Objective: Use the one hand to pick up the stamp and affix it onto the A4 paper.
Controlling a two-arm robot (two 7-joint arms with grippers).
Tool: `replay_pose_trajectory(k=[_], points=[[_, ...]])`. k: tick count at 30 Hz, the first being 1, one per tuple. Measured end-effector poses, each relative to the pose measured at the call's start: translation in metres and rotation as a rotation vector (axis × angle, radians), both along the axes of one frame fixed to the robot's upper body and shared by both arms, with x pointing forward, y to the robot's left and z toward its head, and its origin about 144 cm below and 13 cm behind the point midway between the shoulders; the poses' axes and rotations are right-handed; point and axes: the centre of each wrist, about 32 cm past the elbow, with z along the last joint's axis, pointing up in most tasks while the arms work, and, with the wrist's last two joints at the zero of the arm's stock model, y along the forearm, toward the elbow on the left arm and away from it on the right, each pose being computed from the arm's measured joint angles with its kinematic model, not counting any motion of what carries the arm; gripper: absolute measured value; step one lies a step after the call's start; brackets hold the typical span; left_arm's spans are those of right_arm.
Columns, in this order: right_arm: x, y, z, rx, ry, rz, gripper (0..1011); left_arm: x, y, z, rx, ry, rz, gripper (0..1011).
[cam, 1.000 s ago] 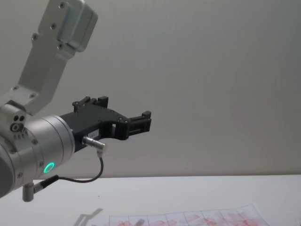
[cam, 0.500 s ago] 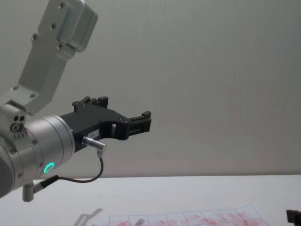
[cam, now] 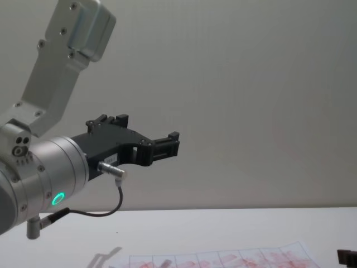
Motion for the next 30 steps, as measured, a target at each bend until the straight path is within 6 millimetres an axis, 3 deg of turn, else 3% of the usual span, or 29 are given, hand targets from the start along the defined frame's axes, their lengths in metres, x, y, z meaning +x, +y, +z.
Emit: replay_pose_trajectory(k=[1,3,15,30], points=[[0.0,0.0,0.0,0.0,0.0,0.0,706,0.0,0.0,0.0,0.0,0.0,0.0,1001],[0.0008,0.0002,-0.0003,0.001,0.002,0.002,607,0.0,0.0,0.0,0.0,0.0,0.0,1001],[0.0029,0.0006,-0.0007,0.002,0.006,0.007,250,0.0,0.0,0.0,0.0,0.0,0.0,1001],[0.0055,0.0011,0.002,-0.014,-0.001,0.022,220,0.0,0.0,0.0,0.0,0.0,0.0,1001]])
